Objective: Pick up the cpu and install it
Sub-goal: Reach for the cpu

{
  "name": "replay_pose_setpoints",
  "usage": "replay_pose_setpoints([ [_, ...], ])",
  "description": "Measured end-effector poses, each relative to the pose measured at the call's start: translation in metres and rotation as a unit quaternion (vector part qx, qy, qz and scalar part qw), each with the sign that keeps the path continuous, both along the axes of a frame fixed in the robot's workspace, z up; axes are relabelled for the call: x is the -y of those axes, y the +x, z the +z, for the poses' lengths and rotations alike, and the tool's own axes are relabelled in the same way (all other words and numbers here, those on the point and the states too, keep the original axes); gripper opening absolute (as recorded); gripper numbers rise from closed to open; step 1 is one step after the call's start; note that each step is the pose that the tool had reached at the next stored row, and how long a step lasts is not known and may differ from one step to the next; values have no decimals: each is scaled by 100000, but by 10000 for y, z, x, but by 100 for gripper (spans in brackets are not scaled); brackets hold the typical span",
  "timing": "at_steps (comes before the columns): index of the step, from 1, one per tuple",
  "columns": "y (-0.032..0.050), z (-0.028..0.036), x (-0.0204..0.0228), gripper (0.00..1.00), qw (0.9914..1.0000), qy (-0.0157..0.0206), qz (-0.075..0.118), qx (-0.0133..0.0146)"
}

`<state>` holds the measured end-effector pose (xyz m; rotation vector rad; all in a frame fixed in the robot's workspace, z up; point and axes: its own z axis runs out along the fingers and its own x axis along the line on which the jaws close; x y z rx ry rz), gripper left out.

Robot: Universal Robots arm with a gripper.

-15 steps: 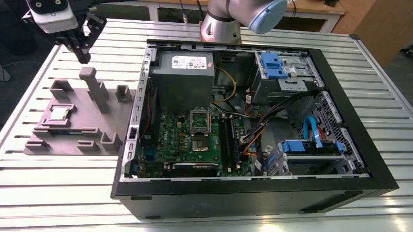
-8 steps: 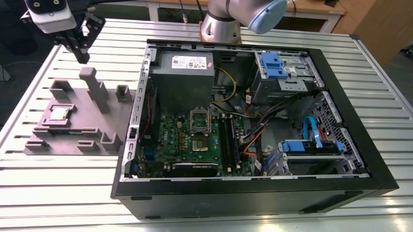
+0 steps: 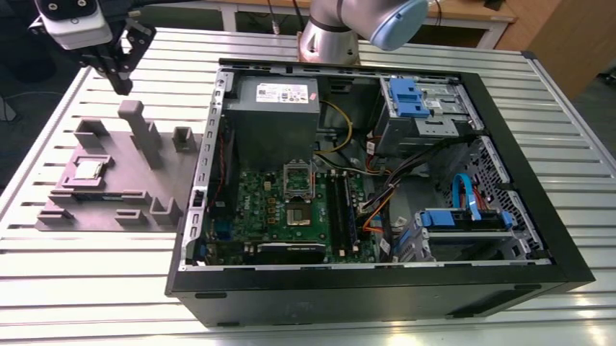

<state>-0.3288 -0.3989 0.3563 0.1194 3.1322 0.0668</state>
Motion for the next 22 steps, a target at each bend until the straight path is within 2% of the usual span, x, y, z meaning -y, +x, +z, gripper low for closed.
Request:
replay_pose_setpoints([
  [22, -66, 0, 0, 10, 100000, 1, 3, 0],
])
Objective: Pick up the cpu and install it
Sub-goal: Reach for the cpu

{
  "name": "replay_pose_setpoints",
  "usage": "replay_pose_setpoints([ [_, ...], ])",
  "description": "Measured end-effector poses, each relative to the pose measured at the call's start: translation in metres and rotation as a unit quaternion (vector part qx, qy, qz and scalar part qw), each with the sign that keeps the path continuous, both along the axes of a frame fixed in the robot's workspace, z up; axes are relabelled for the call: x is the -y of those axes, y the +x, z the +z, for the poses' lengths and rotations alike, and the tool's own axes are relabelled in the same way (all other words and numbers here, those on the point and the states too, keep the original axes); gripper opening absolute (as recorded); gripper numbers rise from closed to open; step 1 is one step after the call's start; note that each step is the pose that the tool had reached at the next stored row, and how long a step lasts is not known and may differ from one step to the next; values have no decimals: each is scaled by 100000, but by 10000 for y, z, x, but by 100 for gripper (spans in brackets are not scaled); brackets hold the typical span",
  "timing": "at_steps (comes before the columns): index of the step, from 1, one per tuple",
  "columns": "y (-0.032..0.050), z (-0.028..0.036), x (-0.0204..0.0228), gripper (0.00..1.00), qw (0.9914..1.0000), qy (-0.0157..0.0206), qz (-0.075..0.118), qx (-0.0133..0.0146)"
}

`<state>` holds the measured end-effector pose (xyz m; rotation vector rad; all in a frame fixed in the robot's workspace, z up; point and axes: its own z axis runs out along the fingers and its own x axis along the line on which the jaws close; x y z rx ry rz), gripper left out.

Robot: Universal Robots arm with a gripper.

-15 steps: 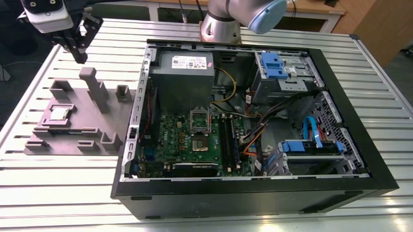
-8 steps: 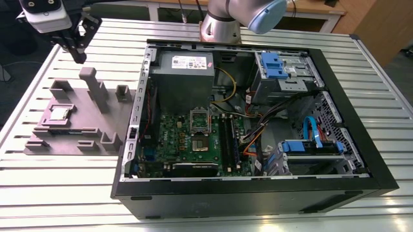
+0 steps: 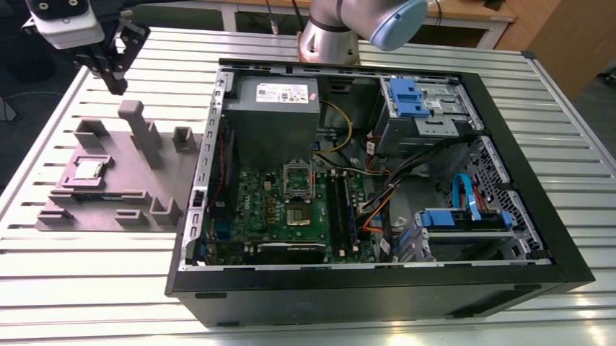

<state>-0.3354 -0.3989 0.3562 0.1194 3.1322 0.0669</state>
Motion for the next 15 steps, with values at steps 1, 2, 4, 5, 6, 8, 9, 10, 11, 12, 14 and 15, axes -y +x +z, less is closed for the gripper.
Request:
replay_pose_setpoints([
  [1, -3, 0, 0, 10, 100000, 2, -1, 4],
  [2, -5, 0, 0, 10, 100000, 1, -1, 6],
  [4, -10, 0, 0, 10, 100000, 1, 0, 3],
  [5, -13, 0, 0, 10, 100000, -1, 1, 3],
  [6, -15, 0, 0, 10, 100000, 0, 1, 2],
  [8, -18, 0, 0, 10, 100000, 1, 0, 3],
  [9, -19, 0, 0, 10, 100000, 0, 1, 3],
  [10, -19, 0, 0, 10, 100000, 1, 0, 4],
  [11, -19, 0, 0, 10, 100000, 0, 0, 3],
  [12, -20, -1, 0, 10, 100000, 3, -1, 6],
  [14, -24, 0, 0, 10, 100000, -2, -5, 0],
  [15, -26, 0, 0, 10, 100000, -2, -3, 2],
])
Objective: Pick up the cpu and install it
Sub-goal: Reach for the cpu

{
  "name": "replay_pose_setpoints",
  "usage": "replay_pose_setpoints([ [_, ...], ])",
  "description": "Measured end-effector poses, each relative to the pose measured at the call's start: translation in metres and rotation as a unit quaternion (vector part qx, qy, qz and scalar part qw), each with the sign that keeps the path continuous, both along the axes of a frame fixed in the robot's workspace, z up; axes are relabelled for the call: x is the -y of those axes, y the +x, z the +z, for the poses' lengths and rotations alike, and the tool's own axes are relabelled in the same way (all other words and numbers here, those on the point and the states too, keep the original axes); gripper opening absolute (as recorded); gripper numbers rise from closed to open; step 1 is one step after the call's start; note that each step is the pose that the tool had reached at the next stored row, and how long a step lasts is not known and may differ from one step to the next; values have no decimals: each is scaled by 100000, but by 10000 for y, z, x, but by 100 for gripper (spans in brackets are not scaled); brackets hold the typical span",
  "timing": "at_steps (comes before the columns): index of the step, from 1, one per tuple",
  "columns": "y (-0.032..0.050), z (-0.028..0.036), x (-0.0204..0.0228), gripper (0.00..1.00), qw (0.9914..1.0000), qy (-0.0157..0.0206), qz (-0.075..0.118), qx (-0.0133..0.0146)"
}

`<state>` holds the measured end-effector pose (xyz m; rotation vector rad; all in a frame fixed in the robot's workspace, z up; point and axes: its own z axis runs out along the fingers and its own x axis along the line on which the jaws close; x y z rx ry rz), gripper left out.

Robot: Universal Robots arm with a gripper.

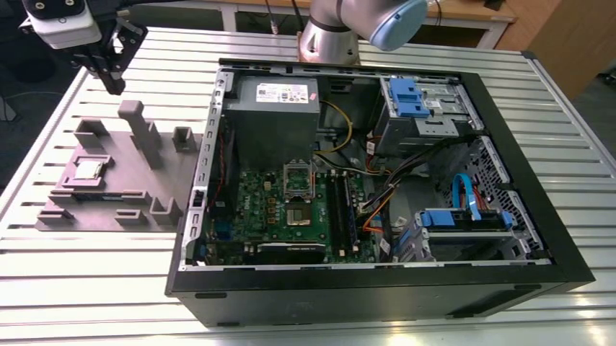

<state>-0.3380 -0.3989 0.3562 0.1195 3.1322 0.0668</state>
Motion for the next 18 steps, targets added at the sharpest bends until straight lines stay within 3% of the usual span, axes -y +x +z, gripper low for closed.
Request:
replay_pose_setpoints([
  [18, -80, 0, 0, 10, 100000, 2, 7, 2],
])
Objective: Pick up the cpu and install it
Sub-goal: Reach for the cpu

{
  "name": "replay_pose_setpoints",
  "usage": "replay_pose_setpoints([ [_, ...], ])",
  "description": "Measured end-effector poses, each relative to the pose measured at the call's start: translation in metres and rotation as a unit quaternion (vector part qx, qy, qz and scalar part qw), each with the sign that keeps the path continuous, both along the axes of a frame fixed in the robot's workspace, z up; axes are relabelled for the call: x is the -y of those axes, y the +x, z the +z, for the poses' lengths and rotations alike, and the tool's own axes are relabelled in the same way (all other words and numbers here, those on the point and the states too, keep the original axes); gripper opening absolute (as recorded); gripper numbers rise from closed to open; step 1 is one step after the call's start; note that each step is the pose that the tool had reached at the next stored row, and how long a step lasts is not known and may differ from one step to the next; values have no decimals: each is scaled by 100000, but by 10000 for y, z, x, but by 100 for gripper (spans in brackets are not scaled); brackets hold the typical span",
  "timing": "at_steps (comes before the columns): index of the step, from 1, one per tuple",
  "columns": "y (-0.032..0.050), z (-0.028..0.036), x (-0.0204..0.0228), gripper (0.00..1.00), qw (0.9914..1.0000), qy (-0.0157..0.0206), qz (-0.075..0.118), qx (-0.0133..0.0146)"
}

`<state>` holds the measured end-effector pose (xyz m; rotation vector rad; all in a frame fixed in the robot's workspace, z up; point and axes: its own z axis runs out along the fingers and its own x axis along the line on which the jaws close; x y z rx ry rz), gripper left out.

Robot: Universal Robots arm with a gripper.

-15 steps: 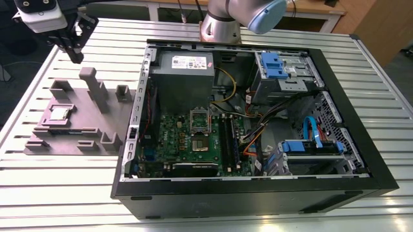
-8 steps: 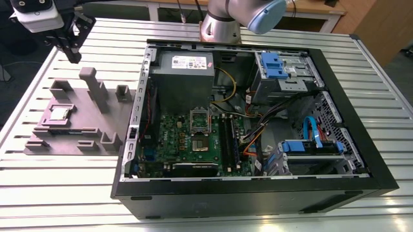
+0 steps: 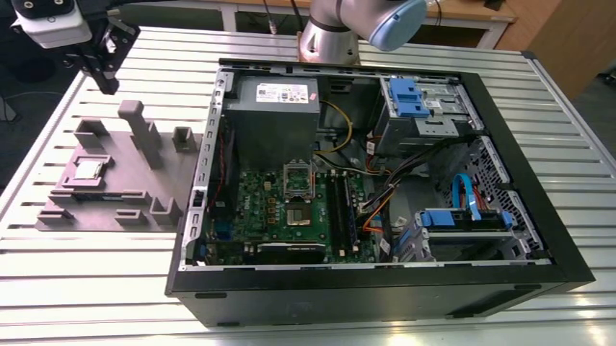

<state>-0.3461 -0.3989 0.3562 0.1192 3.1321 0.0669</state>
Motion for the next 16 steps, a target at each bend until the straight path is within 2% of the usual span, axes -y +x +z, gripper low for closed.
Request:
replay_pose_setpoints([
  [11, -21, 0, 0, 10, 100000, 0, -9, 2],
  [16, -62, 0, 0, 10, 100000, 0, -11, -4],
])
